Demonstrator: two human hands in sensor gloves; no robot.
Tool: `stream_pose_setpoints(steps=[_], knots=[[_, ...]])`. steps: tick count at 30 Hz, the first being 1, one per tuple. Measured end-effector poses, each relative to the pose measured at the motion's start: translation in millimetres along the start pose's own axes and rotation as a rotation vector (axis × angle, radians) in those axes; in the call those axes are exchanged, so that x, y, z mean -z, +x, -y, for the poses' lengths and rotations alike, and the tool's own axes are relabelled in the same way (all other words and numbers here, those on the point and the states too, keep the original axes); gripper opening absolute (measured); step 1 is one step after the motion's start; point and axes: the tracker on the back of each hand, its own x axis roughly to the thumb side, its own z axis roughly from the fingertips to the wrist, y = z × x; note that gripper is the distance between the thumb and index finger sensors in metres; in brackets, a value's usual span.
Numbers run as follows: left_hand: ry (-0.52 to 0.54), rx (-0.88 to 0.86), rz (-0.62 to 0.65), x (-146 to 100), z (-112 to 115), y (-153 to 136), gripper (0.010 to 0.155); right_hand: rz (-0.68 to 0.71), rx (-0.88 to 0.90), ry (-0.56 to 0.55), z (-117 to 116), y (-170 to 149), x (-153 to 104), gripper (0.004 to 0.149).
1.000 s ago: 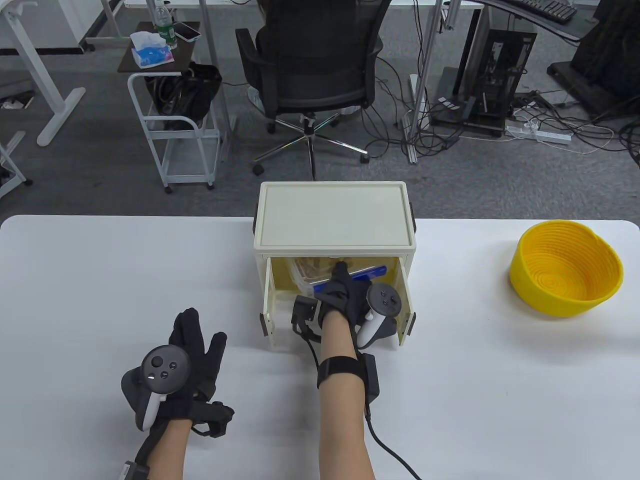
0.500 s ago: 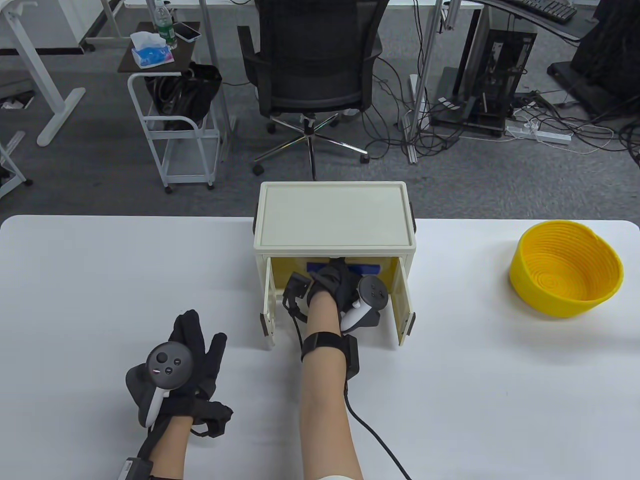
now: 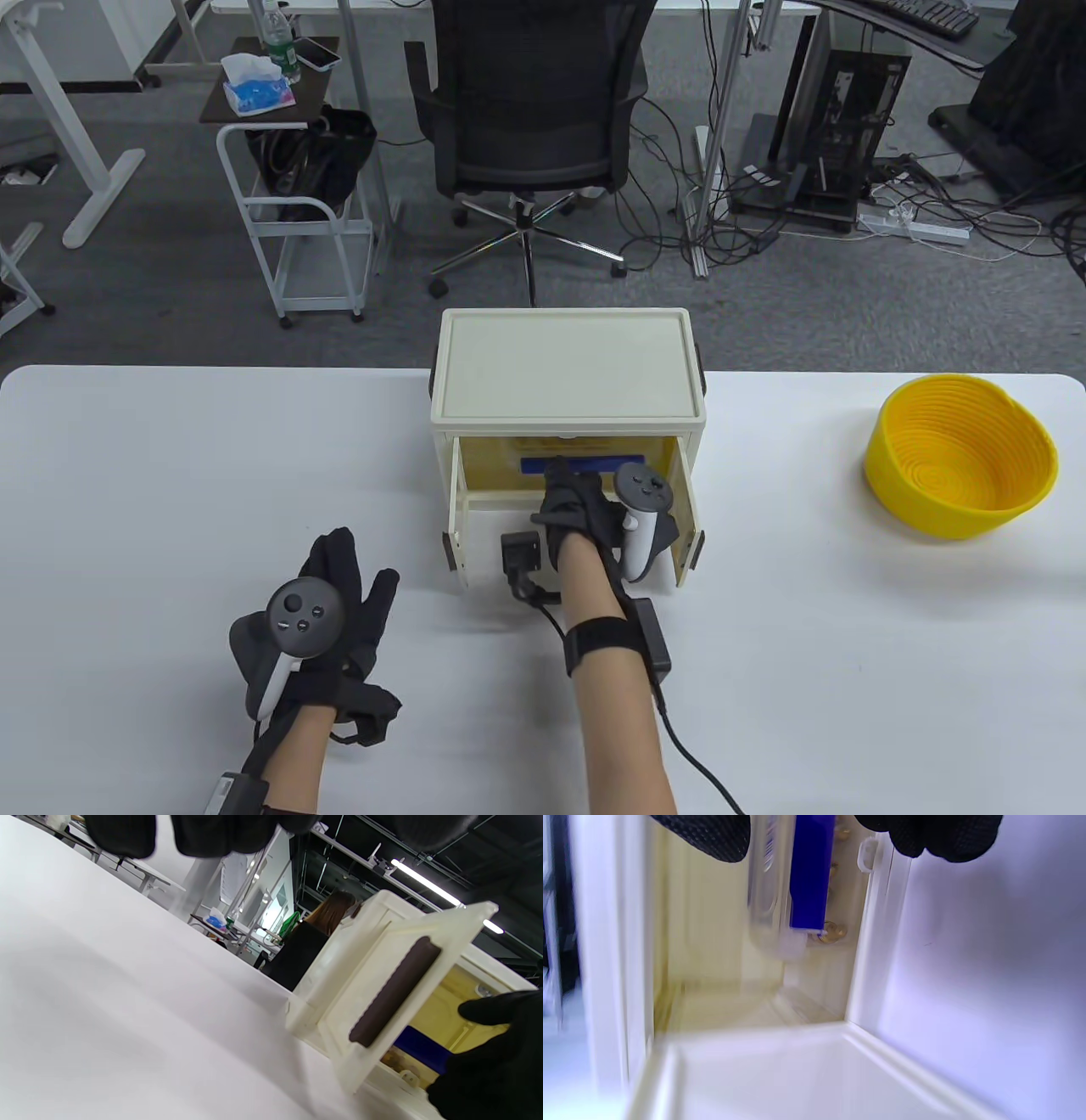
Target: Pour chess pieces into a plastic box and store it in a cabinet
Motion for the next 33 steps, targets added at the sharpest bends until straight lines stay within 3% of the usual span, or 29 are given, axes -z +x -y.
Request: stream_pose_setpoints(steps=[3,6,9,12,17,25,30,33], knots=[[-0.001,-0.011,0.008,1.5,1.0,2.5,0.076,0.213,-0.261,-0.004,9.4,8.3,-46.7,0.079],[0.001,-0.013,0.015,1.2,1.4,6.2,0.076,0.418,-0.392,-0.043,28.1,12.9,-94.9,0.08],[0.012,-0.007,0.032,-0.9,2.0,11.5,0.077,0.583,-0.437,-0.175,60.4,13.3,-139.7,0.081],[0.011,-0.016,0.046,-2.6,5.4,16.4,0.08,0.649,-0.452,-0.316,94.6,5.7,-161.0,0.082],[0.018,-0.028,0.043,-2.1,17.8,22.5,0.092,0.659,-0.488,-0.459,134.9,-26.0,-144.2,0.091],[-0.135,-0.129,-0.02,34.1,54.0,30.2,0.1,0.431,-0.49,-0.325,146.4,-73.2,-76.4,0.098],[-0.165,-0.174,-0.043,51.5,67.6,33.9,0.088,0.383,-0.433,-0.254,147.8,-85.8,-56.6,0.09],[-0.162,-0.238,-0.029,55.5,71.1,34.0,0.07,0.384,-0.359,-0.213,144.9,-88.3,-51.5,0.075]])
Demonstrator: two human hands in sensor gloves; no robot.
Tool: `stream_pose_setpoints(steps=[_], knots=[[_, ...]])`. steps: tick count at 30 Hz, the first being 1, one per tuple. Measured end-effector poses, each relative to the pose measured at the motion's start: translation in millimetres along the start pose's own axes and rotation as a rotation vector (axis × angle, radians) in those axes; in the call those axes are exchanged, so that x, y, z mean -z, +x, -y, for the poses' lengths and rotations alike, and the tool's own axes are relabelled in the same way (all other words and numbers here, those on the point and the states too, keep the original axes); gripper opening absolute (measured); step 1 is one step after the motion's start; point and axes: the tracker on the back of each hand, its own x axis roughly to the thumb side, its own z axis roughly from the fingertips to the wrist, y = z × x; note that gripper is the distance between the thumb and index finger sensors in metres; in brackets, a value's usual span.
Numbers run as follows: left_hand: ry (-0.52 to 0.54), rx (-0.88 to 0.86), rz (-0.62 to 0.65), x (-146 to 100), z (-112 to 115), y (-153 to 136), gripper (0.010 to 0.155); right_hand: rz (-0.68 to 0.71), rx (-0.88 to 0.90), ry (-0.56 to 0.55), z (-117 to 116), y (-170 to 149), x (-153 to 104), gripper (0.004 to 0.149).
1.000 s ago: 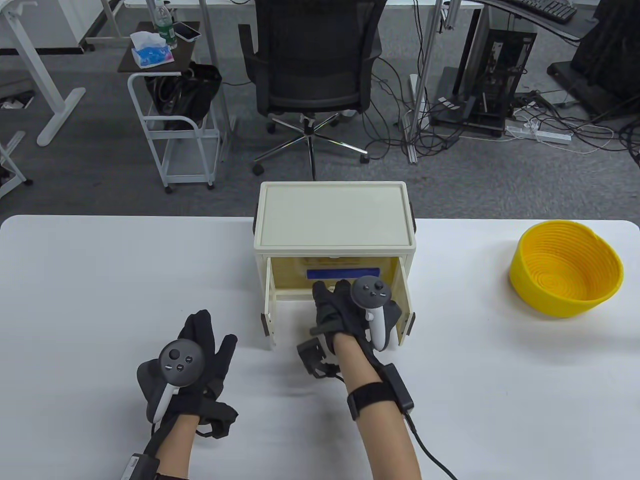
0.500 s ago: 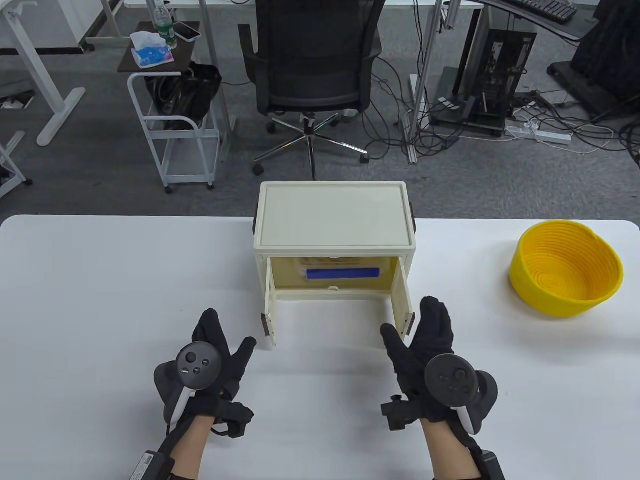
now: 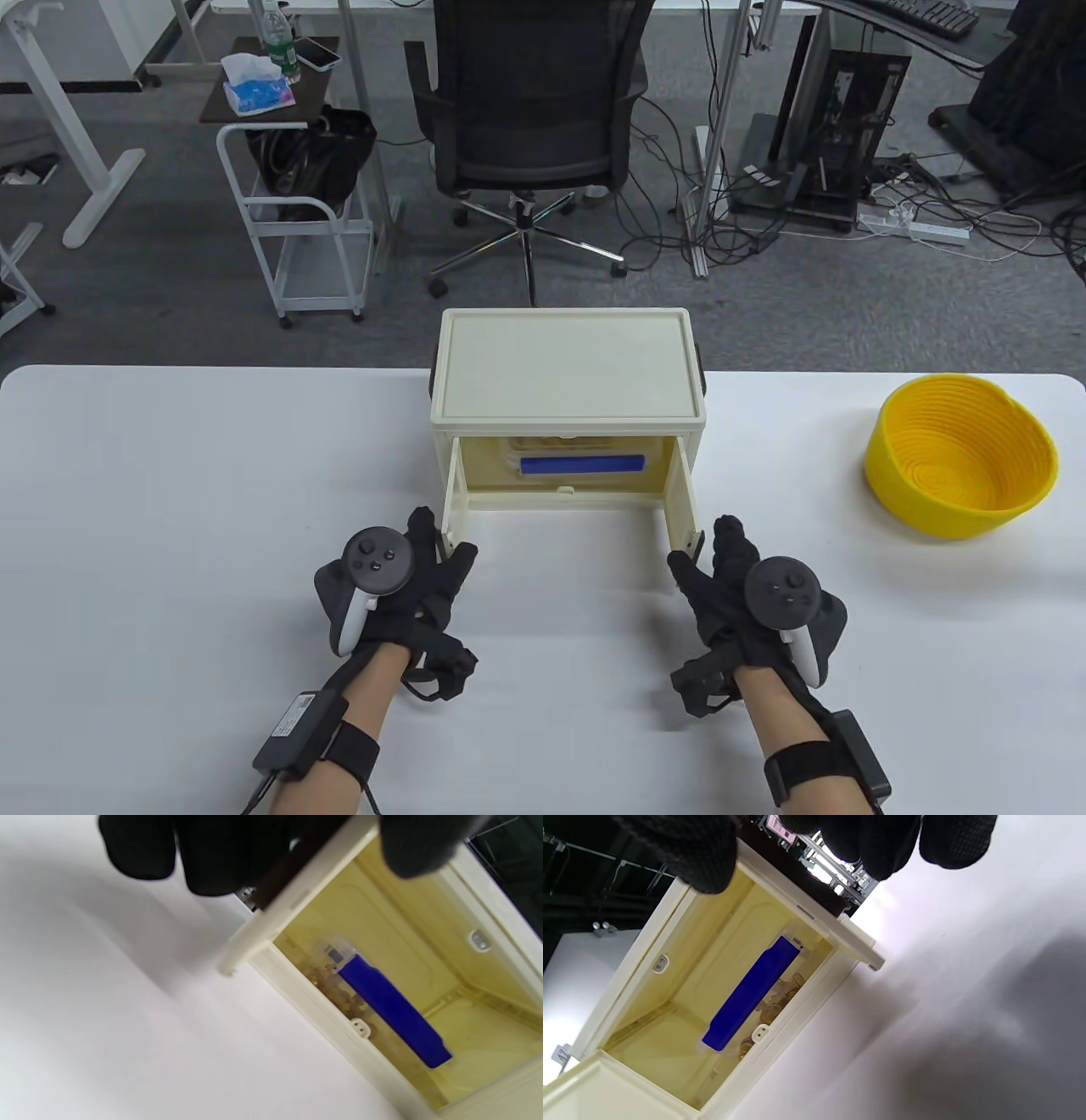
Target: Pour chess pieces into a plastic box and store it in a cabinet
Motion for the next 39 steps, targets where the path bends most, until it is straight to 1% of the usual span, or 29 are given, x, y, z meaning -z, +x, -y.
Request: stream_pose_setpoints(steps=[2,5,7,9,10,12,13,15,16,19,20,21,22,23,25,27,29,30,31,32,34,37,38,39], knots=[[0.008,-0.018,0.012,-0.2,2.2,0.5,0.063,-0.006,0.051,0.018,-4.3,0.4,1.2,0.063],[0.011,0.0,0.0,-2.3,6.2,5.1,0.061,-0.012,0.09,0.071,-12.3,7.7,2.8,0.062],[-0.019,-0.024,-0.019,-2.4,10.9,9.8,0.062,-0.007,0.083,0.112,-19.3,15.0,3.7,0.063],[-0.134,-0.174,-0.081,1.4,21.4,18.4,0.065,-0.009,0.129,0.196,-33.0,25.5,7.0,0.064],[-0.227,-0.306,-0.119,8.2,29.7,28.7,0.063,-0.022,0.197,0.254,-44.4,33.3,12.8,0.064],[-0.35,-0.421,-0.16,25.0,43.7,48.0,0.065,-0.058,0.298,0.33,-62.4,47.1,26.9,0.064],[-0.36,-0.405,-0.158,32.3,47.9,54.7,0.065,-0.064,0.32,0.346,-68.7,52.2,33.8,0.065],[-0.326,-0.332,-0.146,49.6,55.0,66.5,0.062,-0.073,0.311,0.36,-80.1,60.4,51.8,0.063],[-0.318,-0.342,-0.161,57.5,58.8,70.7,0.061,-0.074,0.313,0.365,-84.8,62.7,60.7,0.062],[-0.325,-0.456,-0.213,71.8,66.3,76.4,0.06,-0.104,0.386,0.388,-93.9,65.3,77.9,0.062],[-0.334,-0.473,-0.212,75.4,67.7,77.5,0.06,-0.112,0.399,0.405,-95.6,65.0,81.6,0.063],[-0.317,-0.486,-0.217,77.6,67.7,78.8,0.059,-0.113,0.422,0.431,-96.0,64.0,85.3,0.063],[-0.303,-0.482,-0.22,78.9,66.8,79.9,0.059,-0.112,0.444,0.421,-95.3,63.5,86.5,0.061],[-0.304,-0.457,-0.227,79.5,65.2,80.7,0.058,-0.135,0.463,0.388,-94.2,61.9,87.2,0.059],[-0.315,-0.421,-0.222,77.7,63.3,80.7,0.059,-0.128,0.463,0.411,-92.9,59.0,85.8,0.058],[-0.31,-0.395,-0.188,71.6,61.6,80.8,0.063,-0.123,0.451,0.426,-91.1,58.2,81.2,0.063],[-0.23,-0.31,-0.132,58.9,53.4,83.4,0.067,-0.108,0.408,0.386,-83.8,61.2,71.6,0.067],[-0.184,-0.221,-0.112,50.8,46.3,85.1,0.068,-0.099,0.344,0.338,-77.7,64.7,65.4,0.069],[-0.136,-0.131,-0.091,43.5,39.6,87.2,0.069,-0.069,0.286,0.316,-73.0,68.2,60.6,0.07],[-0.043,0.02,-0.047,31.7,29.2,90.7,0.07,-0.012,0.177,0.292,-65.7,74.6,53.2,0.071],[0.081,0.245,0.028,10.7,15.1,96.2,0.071,0.066,0.0,0.26,-55.9,86.6,38.9,0.073],[0.166,0.513,0.176,-21.8,3.2,101.8,0.073,0.213,-0.265,0.211,-43.9,107.4,9.4,0.077],[0.173,0.575,0.203,-30.0,2.0,102.2,0.074,0.243,-0.325,0.206,-41.4,111.7,1.8,0.078],[0.155,0.645,0.223,-41.2,2.3,100.9,0.076,0.266,-0.424,0.167,-38.7,117.5,-11.0,0.08]])
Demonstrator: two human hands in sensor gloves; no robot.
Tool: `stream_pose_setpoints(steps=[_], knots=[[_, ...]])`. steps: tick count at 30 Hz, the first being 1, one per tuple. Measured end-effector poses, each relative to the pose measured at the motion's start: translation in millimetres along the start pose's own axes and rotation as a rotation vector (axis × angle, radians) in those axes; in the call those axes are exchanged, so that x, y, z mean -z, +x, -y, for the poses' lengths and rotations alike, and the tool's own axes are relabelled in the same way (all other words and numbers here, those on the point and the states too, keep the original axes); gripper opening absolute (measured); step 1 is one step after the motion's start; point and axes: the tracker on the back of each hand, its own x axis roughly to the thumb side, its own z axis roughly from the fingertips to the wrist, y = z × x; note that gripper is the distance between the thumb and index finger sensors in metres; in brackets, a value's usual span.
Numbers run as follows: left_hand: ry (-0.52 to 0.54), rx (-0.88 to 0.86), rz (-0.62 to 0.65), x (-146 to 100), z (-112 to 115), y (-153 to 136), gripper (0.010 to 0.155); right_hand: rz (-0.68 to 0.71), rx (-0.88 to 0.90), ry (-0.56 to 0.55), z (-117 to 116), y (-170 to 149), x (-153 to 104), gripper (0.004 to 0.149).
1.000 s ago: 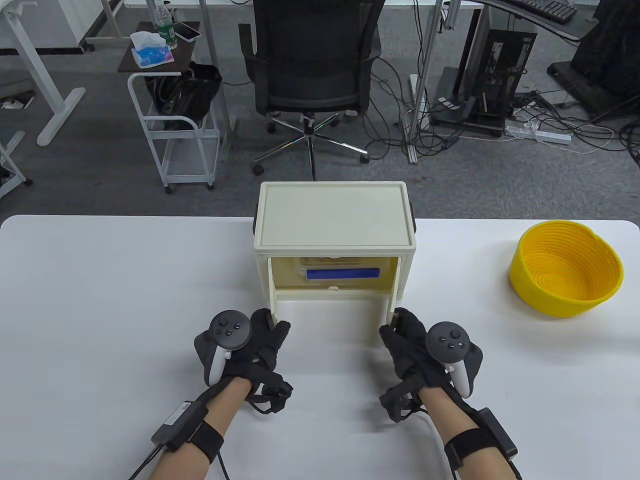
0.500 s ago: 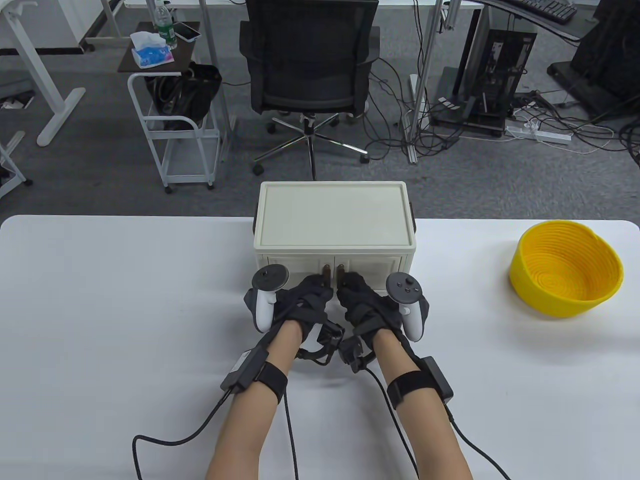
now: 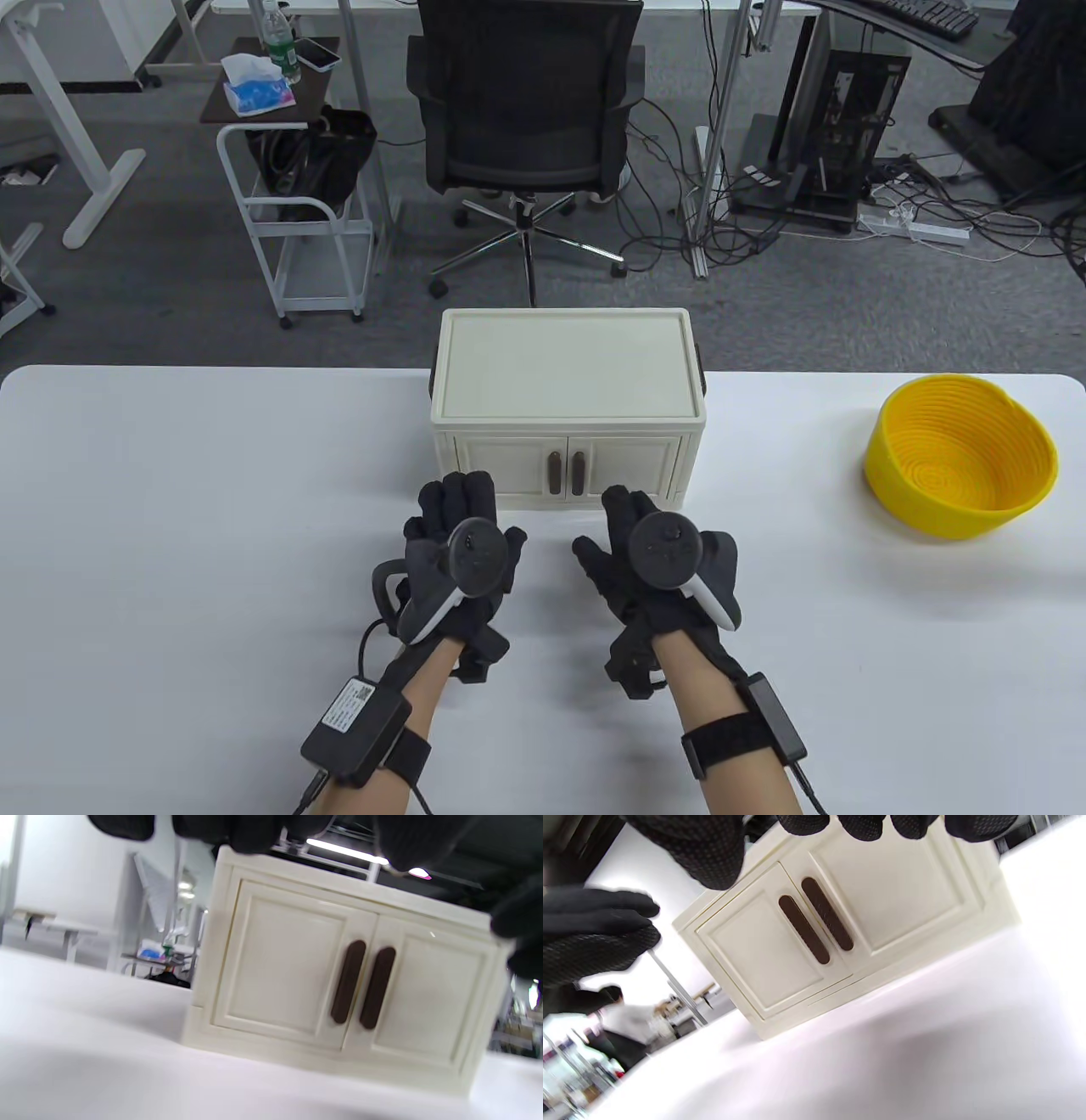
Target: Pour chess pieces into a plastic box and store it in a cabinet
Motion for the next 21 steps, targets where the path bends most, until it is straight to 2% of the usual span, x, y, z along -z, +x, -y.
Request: stream_pose_setpoints(steps=[4,9,11,14,21], knots=[[0.009,0.093,0.049,-29.6,9.3,3.2,0.078,0.014,-0.295,-0.022,-0.1,15.5,-27.8,0.084],[-0.007,0.153,0.083,-43.9,40.8,2.8,0.076,0.019,-0.455,-0.065,-23.6,15.0,-45.7,0.084],[-0.073,0.216,0.066,-41.8,49.9,1.4,0.075,-0.011,-0.533,-0.036,-30.1,12.1,-47.3,0.084],[-0.054,0.224,0.066,-40.8,54.5,0.1,0.076,0.012,-0.547,-0.019,-36.5,8.3,-46.8,0.083],[-0.103,0.204,0.062,-40.4,61.0,0.1,0.075,0.004,-0.523,0.004,-41.1,5.5,-44.1,0.081]])
